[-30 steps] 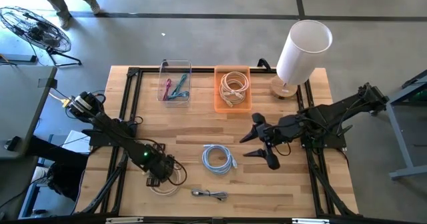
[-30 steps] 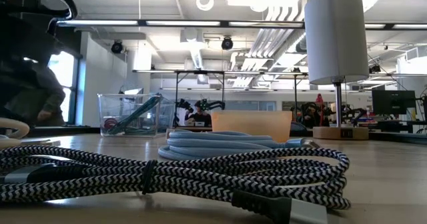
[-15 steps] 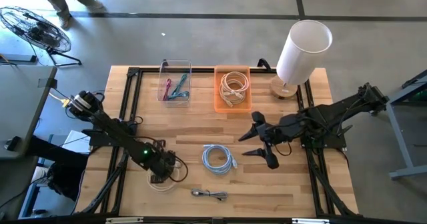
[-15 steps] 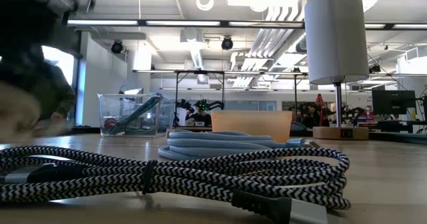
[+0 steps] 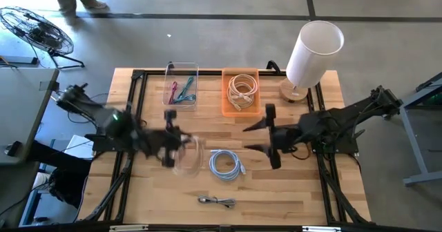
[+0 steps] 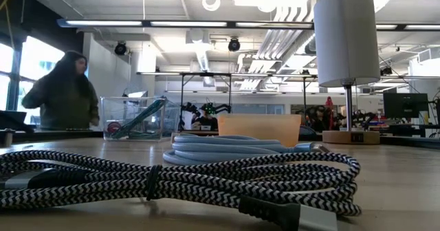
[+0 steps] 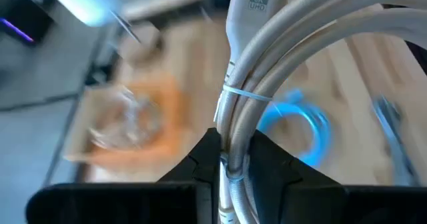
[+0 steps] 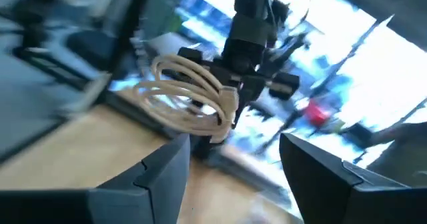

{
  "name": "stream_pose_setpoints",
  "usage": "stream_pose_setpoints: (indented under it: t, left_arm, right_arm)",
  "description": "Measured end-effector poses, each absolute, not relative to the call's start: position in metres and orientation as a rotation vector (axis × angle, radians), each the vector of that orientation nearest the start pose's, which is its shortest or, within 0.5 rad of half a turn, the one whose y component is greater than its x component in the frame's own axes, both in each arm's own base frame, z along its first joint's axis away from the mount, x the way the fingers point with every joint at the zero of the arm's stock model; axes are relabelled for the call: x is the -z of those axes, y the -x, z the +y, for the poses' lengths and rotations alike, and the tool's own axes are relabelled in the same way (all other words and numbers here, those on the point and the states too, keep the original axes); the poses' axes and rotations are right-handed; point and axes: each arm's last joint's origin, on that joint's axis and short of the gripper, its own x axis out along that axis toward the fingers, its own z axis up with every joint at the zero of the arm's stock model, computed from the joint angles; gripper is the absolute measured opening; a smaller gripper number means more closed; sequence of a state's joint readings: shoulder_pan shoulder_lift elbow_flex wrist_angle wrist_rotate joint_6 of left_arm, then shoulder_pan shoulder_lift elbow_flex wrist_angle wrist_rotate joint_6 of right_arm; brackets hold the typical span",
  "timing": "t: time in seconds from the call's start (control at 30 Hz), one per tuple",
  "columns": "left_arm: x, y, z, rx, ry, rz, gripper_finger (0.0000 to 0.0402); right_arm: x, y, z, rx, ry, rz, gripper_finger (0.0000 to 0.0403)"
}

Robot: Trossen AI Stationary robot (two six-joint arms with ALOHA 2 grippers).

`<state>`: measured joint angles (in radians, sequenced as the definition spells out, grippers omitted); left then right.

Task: Pick & Place USB Port
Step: Put the white HDMI cable into the orange bin

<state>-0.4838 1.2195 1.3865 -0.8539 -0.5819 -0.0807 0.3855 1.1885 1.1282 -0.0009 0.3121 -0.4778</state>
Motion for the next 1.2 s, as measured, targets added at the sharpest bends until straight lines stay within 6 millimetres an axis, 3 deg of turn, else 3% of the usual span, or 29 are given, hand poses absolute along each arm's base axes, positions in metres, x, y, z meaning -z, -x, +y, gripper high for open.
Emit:
stream_pose_setpoints:
  t: [0.1, 0.23, 0.43, 0.6, 0.8, 1.0, 1.2]
  left_arm:
    - [-0.415, -0.211, -0.074, -0.117, -0.286, 0.499, 0.0048]
    - [-0.428, -0.214, -0.051, -0.013, -0.302, 0.415, 0.0048]
    - [-0.430, -0.233, -0.013, 0.169, -0.313, 0.340, 0.0047]
    - [-0.420, -0.255, 0.026, 0.271, -0.264, 0.324, 0.0047]
    - [-0.390, -0.288, 0.069, 0.333, -0.167, 0.377, 0.0047]
    - [-0.370, -0.317, 0.087, 0.415, -0.136, 0.337, 0.0047]
    - [-0.366, -0.332, 0.092, 0.470, -0.103, 0.259, 0.0046]
  right_arm:
    - [-0.398, -0.248, 0.090, 0.050, 0.573, 0.010, 0.0224]
    - [-0.403, -0.246, 0.088, 0.290, 0.598, 0.066, 0.0224]
    - [-0.394, -0.252, 0.098, 0.354, 0.816, 0.154, 0.0224]
    - [-0.382, -0.267, 0.111, 0.397, 0.948, 0.204, 0.0224]
    - [-0.385, -0.268, 0.111, 0.455, 0.957, 0.202, 0.0224]
    - [-0.384, -0.269, 0.107, 0.493, 0.894, 0.217, 0.0224]
    - [-0.379, -0.275, 0.096, 0.486, 0.781, 0.216, 0.0224]
